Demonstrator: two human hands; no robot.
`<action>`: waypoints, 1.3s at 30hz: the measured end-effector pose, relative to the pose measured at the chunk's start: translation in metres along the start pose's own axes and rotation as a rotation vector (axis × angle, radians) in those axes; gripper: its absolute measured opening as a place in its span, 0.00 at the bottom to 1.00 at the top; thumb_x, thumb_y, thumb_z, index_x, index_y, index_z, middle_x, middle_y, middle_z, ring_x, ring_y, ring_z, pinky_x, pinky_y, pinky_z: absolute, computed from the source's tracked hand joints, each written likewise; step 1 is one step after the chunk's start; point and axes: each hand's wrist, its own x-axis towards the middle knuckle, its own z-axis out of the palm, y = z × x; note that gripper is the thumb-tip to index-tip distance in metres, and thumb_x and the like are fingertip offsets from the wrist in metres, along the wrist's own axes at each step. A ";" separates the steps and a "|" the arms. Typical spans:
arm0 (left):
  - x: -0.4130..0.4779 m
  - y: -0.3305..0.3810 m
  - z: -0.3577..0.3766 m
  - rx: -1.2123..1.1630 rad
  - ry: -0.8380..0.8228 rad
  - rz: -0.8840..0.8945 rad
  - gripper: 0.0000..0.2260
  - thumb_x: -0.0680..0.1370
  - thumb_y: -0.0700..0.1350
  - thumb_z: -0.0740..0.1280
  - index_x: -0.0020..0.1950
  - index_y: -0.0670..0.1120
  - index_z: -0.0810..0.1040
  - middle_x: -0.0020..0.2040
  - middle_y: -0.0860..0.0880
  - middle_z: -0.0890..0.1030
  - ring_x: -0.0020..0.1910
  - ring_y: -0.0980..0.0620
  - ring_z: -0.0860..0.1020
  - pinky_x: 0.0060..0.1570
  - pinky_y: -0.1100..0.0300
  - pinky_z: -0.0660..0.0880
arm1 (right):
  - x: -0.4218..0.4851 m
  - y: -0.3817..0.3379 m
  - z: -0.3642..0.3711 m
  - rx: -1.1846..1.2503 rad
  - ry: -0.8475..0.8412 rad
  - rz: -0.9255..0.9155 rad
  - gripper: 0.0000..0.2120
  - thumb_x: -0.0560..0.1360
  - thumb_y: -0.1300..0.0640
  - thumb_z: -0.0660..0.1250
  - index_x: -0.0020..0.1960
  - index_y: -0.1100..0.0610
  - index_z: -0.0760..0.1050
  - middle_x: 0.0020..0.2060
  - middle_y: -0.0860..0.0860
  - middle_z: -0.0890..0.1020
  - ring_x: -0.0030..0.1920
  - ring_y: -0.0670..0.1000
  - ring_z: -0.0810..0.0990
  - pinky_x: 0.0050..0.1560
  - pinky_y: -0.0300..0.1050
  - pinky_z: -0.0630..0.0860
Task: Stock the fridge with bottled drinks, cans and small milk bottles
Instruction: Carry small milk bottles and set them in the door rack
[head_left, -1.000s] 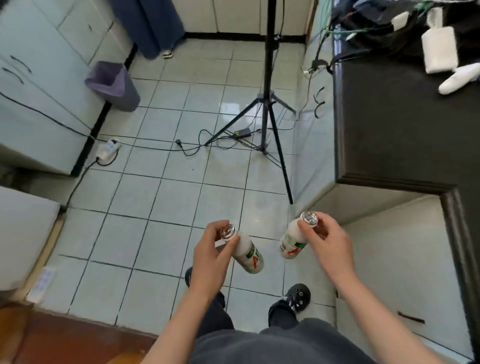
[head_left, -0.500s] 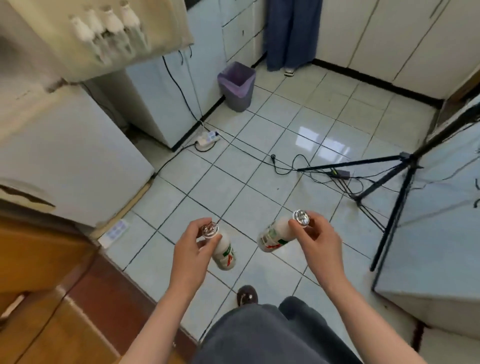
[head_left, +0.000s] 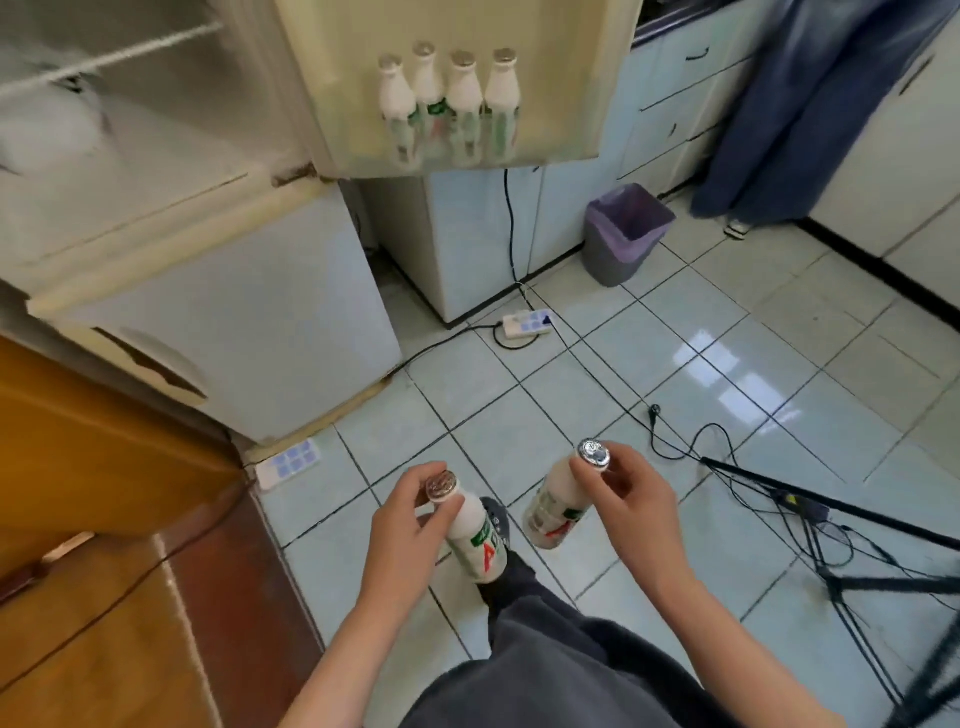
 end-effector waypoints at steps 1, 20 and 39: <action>0.025 0.008 -0.006 0.001 0.029 0.006 0.16 0.76 0.39 0.68 0.51 0.62 0.73 0.51 0.60 0.78 0.49 0.72 0.75 0.40 0.77 0.71 | 0.024 -0.011 0.009 -0.004 -0.031 -0.016 0.04 0.72 0.50 0.69 0.45 0.41 0.77 0.41 0.38 0.82 0.43 0.39 0.81 0.44 0.40 0.79; 0.318 0.176 -0.109 -0.125 0.254 0.412 0.17 0.75 0.40 0.68 0.55 0.62 0.74 0.51 0.65 0.79 0.51 0.66 0.78 0.47 0.75 0.71 | 0.299 -0.218 0.100 -0.020 0.061 -0.434 0.07 0.69 0.40 0.65 0.45 0.39 0.75 0.40 0.36 0.80 0.42 0.40 0.79 0.39 0.30 0.74; 0.497 0.242 -0.123 -0.022 0.176 0.627 0.15 0.76 0.44 0.63 0.58 0.62 0.71 0.57 0.59 0.76 0.59 0.59 0.75 0.60 0.62 0.71 | 0.437 -0.309 0.127 -0.037 0.518 -0.519 0.07 0.73 0.41 0.64 0.46 0.41 0.69 0.36 0.38 0.77 0.41 0.41 0.77 0.41 0.33 0.70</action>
